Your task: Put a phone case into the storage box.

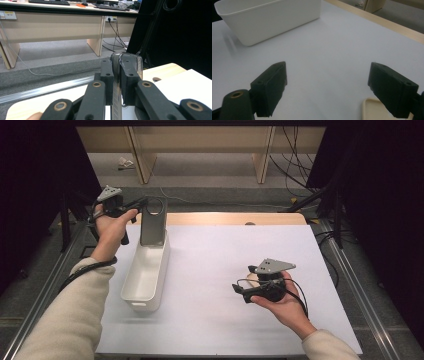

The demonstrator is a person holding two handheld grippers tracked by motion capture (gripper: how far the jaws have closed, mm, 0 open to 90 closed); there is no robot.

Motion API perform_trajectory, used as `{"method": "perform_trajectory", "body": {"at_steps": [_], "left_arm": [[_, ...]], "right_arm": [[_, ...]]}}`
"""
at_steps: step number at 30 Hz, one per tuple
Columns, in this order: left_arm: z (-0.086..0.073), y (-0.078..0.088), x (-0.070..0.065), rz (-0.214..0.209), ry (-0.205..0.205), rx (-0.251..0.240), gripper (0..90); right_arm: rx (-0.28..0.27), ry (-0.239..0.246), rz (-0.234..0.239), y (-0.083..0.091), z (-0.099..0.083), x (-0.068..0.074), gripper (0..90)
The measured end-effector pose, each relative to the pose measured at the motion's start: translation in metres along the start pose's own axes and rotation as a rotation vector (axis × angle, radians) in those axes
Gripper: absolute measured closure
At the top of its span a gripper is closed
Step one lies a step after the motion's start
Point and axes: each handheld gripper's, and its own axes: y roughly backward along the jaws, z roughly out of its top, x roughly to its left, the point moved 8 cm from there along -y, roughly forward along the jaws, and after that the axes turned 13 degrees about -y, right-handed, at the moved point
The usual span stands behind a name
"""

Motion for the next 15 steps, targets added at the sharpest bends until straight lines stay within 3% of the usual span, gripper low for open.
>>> {"method": "perform_trajectory", "body": {"at_steps": [15], "left_arm": [[-0.013,-0.008,0.004,0.003,0.013,0.023,81.6]], "right_arm": [[0.001,-0.003,-0.001,-0.001,0.0,-0.001,16.6]]}}
